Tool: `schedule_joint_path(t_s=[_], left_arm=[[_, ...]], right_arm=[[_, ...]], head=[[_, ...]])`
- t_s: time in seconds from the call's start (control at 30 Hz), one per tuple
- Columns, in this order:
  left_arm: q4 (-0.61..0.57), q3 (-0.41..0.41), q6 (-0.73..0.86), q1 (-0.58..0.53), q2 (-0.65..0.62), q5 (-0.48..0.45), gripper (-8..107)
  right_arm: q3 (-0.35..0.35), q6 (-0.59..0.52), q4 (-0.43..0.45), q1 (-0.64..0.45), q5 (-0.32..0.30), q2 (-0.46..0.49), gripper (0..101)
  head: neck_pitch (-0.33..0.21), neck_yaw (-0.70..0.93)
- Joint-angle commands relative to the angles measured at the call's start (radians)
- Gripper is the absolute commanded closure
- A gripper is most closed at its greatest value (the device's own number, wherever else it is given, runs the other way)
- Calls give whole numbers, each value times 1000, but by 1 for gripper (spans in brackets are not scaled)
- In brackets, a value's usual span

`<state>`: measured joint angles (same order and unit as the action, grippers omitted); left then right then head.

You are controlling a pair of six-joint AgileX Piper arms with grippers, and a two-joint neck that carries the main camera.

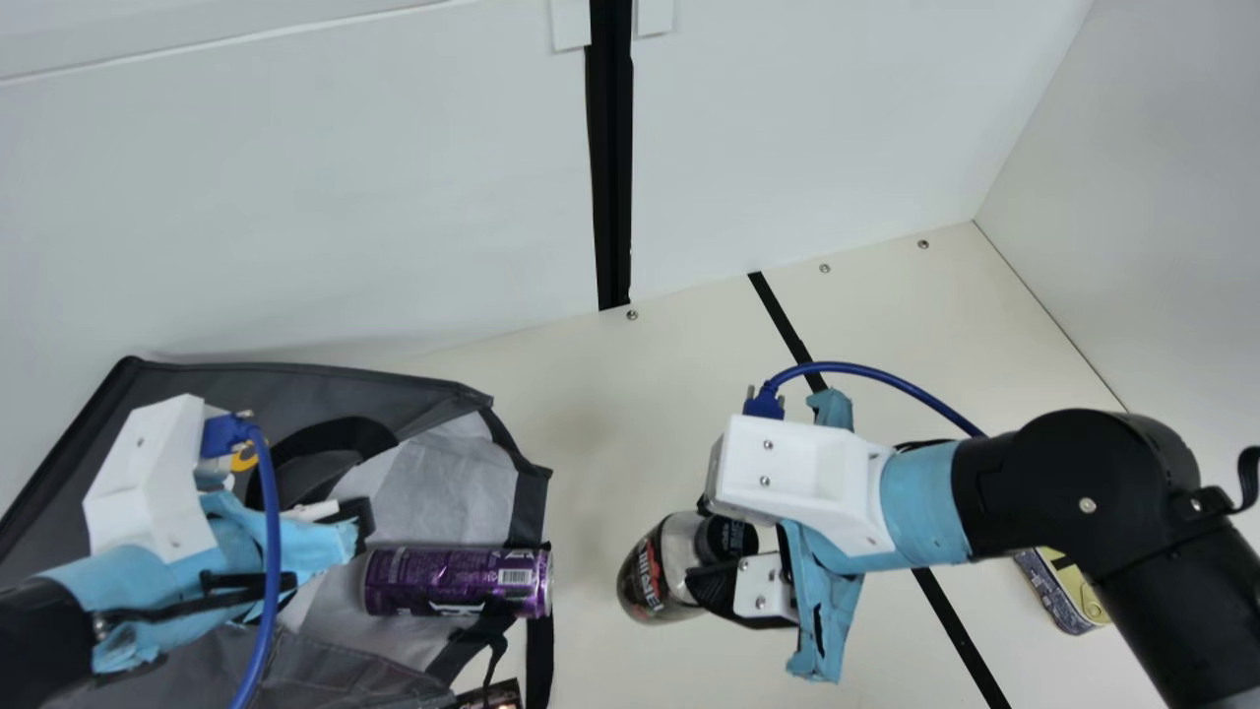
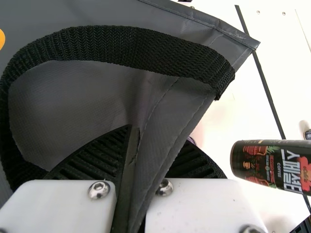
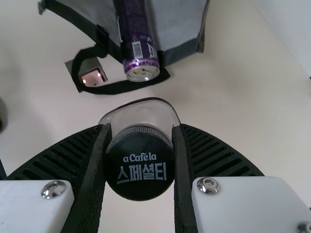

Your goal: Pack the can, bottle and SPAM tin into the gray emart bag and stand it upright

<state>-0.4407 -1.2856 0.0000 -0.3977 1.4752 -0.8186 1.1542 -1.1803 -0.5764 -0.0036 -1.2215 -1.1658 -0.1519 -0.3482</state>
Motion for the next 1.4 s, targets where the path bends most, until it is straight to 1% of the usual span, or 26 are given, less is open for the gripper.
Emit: schedule_joint_path(t_s=[0.0,0.23,0.57,1.27,1.37], left_arm=[[0,0,0,0,0,0,107],[0,0,0,0,0,0,107],[0,0,0,0,0,0,107],[0,0,0,0,0,0,107],[0,0,0,0,0,0,107]], right_arm=[[-3,-6,-27,3,1,0,101],[-11,-27,-97,9,1,-2,101],[1,-62,-192,10,1,-24,101],[65,-118,-352,-1,1,-144,101],[69,-120,-368,20,21,-161,101]], head=[[-23,-1],[-23,-1],[-23,-1],[-23,-1],[-23,-1]])
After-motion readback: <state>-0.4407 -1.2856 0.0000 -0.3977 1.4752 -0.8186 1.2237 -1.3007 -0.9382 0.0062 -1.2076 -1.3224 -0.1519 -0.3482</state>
